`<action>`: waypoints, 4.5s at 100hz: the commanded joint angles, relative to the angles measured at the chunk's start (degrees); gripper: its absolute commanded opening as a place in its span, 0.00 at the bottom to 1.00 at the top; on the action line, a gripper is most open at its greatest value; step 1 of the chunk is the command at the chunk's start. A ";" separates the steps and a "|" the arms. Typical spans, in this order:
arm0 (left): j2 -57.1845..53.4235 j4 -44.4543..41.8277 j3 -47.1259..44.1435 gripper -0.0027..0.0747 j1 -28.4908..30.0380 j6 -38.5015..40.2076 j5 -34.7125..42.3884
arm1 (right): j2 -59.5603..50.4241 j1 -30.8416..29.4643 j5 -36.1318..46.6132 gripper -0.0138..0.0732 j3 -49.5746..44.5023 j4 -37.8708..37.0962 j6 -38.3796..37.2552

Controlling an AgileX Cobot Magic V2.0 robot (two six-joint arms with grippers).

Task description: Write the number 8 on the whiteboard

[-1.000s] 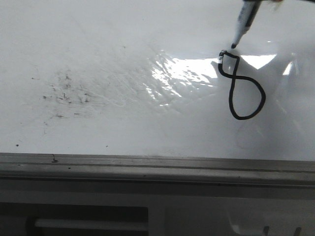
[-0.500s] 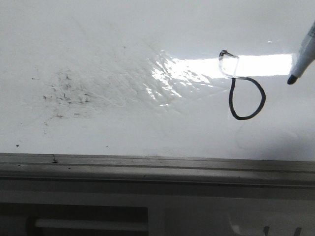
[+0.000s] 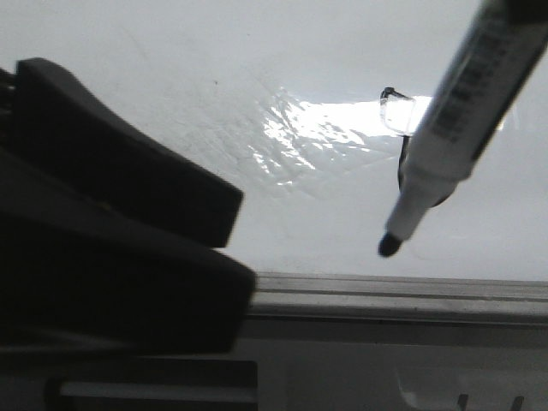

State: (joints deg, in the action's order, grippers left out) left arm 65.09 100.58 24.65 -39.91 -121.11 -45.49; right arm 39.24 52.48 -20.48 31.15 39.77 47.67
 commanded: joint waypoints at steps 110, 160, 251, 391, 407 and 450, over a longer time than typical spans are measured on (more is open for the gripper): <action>9.09 6.35 10.21 0.35 -3.68 -1.80 -6.72 | 7.42 10.01 7.24 0.08 1.60 2.89 0.94; 9.09 6.35 10.21 0.55 -3.68 -0.17 -14.81 | 7.42 9.88 7.94 0.08 1.60 2.89 0.94; 9.09 1.52 10.21 0.01 -3.57 5.02 -12.76 | 7.42 9.88 8.59 0.08 1.49 2.65 0.94; 9.20 6.38 16.25 0.01 -1.86 24.85 23.62 | -12.91 -8.78 9.42 0.08 1.49 1.47 0.94; 9.53 6.38 18.27 0.01 -1.86 27.58 28.64 | -12.91 -8.78 9.42 0.08 1.49 1.47 0.94; 17.48 6.38 21.48 0.01 -1.86 36.11 29.06 | -12.91 -8.78 10.07 0.08 1.49 1.38 0.94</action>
State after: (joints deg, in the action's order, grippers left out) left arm 81.73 103.58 43.63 -41.98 -85.78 -18.00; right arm 26.14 44.06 -14.00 31.19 40.78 48.31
